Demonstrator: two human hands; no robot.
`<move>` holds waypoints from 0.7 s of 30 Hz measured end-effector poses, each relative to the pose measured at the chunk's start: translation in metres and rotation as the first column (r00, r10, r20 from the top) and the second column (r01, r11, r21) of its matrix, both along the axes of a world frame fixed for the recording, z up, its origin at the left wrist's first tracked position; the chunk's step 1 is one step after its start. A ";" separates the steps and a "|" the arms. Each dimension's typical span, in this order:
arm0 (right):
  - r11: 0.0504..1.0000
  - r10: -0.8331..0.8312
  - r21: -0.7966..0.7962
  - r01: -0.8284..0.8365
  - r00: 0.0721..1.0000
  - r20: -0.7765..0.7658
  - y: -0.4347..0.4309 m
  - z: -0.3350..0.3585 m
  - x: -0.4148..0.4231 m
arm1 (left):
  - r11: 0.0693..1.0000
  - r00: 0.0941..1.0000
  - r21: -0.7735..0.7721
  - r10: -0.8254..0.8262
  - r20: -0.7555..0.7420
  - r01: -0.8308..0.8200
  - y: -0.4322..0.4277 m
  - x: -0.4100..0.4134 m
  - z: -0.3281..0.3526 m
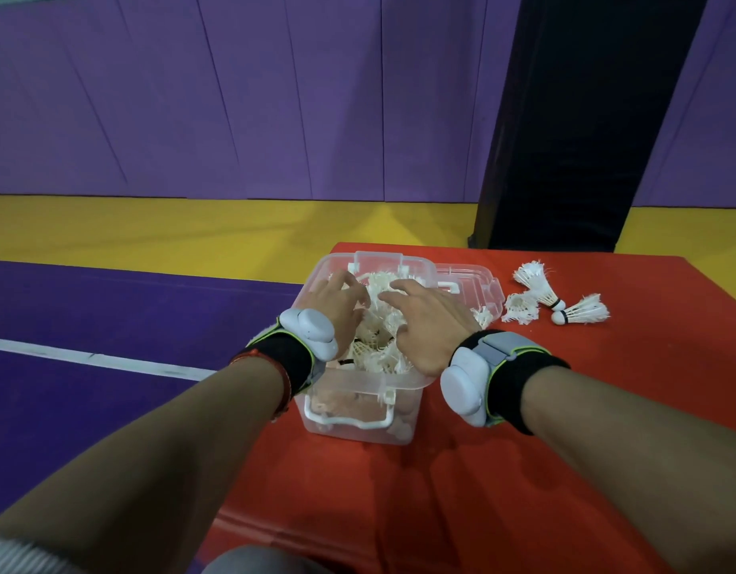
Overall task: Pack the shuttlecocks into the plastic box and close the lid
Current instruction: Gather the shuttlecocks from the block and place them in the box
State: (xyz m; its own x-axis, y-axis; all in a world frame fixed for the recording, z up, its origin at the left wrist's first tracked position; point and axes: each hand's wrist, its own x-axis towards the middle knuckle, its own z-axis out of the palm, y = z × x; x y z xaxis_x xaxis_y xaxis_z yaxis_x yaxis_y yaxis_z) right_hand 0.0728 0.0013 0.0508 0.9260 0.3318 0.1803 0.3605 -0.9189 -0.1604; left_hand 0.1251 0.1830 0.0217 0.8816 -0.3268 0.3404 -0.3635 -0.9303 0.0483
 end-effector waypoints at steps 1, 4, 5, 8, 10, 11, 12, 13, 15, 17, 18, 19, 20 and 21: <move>1.000 -0.001 -0.023 0.000 1.000 -0.024 -0.001 0.000 0.000 | 0.997 1.000 -0.083 0.000 0.009 0.001 0.000 0.000 0.001; 0.997 0.020 -0.079 -0.025 0.998 -0.066 -0.002 -0.004 0.004 | 0.992 0.998 -0.128 0.001 -0.057 -0.008 -0.002 -0.004 0.004; 0.994 0.020 -0.108 -0.029 0.996 -0.085 -0.002 -0.004 0.005 | 0.997 0.994 -0.082 0.007 -0.107 -0.016 -0.003 -0.004 0.004; 0.979 -0.026 -0.206 -0.016 0.979 -0.203 0.001 -0.002 0.007 | 1.000 0.973 0.025 0.024 -0.229 -0.019 -0.006 -0.005 0.002; 0.966 -0.066 -0.258 -0.001 0.966 -0.250 0.005 0.002 0.007 | 0.993 0.962 0.118 0.057 -0.268 -0.026 -0.008 -0.003 0.000; 0.963 -0.085 -0.268 0.011 0.960 -0.266 0.006 0.003 0.007 | 0.987 0.960 0.157 0.077 -0.270 -0.035 -0.008 -0.002 -0.001; 0.962 -0.102 -0.272 0.023 0.955 -0.280 0.008 0.005 0.006 | 0.982 0.960 0.182 0.092 -0.266 -0.043 -0.008 -0.002 -0.001; 0.961 -0.113 -0.276 0.031 0.951 -0.289 0.009 0.006 0.007 | 0.978 0.960 0.202 0.100 -0.263 -0.046 -0.009 -0.003 -0.001; 0.956 -0.137 -0.291 0.042 0.939 -0.314 0.012 0.006 0.010 | 0.968 0.959 0.246 0.112 -0.260 -0.047 -0.012 -0.003 0.000; 0.946 -0.177 -0.319 0.063 0.923 -0.342 0.014 0.007 0.012 | 0.954 0.951 0.294 0.139 -0.276 -0.054 -0.016 -0.004 0.001; 0.942 -0.189 -0.327 0.067 0.915 -0.357 0.014 0.008 0.013 | 0.947 0.946 0.316 0.150 -0.286 -0.055 -0.018 -0.004 0.002; 0.942 -0.191 -0.329 0.063 0.909 -0.370 0.015 0.009 0.014 | 0.943 0.942 0.329 0.155 -0.299 -0.051 -0.018 -0.005 0.002; 0.943 -0.185 -0.328 0.056 0.908 -0.377 0.015 0.010 0.014 | 0.944 0.938 0.327 0.151 -0.313 -0.042 -0.019 -0.006 0.004; 0.944 -0.178 -0.325 0.049 0.908 -0.379 0.015 0.011 0.012 | 0.950 0.934 0.312 0.137 -0.331 -0.028 -0.019 -0.007 0.004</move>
